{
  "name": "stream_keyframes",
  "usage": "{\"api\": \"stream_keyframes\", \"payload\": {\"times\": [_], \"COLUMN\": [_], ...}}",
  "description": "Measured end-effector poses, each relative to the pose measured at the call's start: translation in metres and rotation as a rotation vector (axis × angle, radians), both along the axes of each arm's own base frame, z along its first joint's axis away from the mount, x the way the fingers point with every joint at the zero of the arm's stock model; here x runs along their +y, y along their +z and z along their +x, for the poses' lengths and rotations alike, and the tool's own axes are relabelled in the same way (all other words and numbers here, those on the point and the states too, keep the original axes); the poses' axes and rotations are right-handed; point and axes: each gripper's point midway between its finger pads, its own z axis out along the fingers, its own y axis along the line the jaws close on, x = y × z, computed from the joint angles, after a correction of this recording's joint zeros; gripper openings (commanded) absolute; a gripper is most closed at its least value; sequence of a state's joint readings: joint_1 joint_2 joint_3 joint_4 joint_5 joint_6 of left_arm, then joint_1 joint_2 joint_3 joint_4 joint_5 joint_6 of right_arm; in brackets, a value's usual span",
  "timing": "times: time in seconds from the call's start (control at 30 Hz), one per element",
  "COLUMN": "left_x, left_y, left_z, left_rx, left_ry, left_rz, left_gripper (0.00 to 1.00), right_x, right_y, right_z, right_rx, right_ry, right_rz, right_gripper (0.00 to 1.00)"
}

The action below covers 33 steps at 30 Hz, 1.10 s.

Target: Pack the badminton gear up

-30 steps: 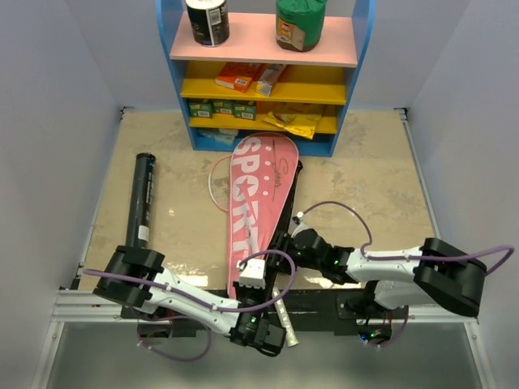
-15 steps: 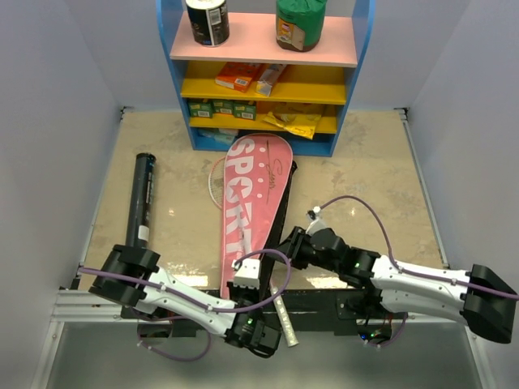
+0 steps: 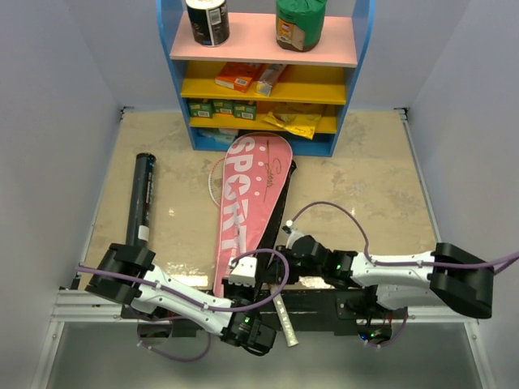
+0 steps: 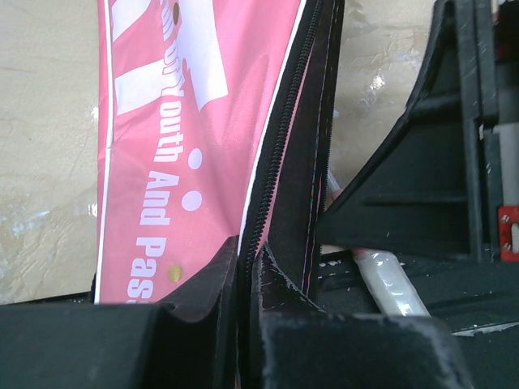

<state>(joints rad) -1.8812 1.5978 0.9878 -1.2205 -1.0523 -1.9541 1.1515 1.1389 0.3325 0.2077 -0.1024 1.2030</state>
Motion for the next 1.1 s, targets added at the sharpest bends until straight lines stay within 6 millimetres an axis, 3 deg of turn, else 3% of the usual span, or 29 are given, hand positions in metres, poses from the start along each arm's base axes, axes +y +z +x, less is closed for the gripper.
{"api": "stream_keyframes", "payload": {"times": [0.1, 0.37, 0.63, 1.1], "left_x": [0.001, 0.002, 0.004, 0.012], "left_y": [0.0, 0.0, 0.0, -0.005], "left_z": [0.0, 0.001, 0.001, 0.004], "left_rx": [-0.003, -0.003, -0.006, -0.006], "left_ry": [0.0, 0.0, 0.0, 0.001], "left_rz": [0.006, 0.01, 0.02, 0.027], "left_gripper": [0.0, 0.0, 0.0, 0.0], "right_x": [0.013, 0.038, 0.053, 0.072], "right_y": [0.001, 0.013, 0.0, -0.009], "right_z": [-0.012, -0.024, -0.034, -0.03], "right_rx": [0.002, -0.021, 0.006, 0.019], "right_ry": [0.055, 0.108, 0.131, 0.069], "right_rz": [0.025, 0.116, 0.12, 0.217], "right_gripper": [0.31, 0.31, 0.3, 0.28]}}
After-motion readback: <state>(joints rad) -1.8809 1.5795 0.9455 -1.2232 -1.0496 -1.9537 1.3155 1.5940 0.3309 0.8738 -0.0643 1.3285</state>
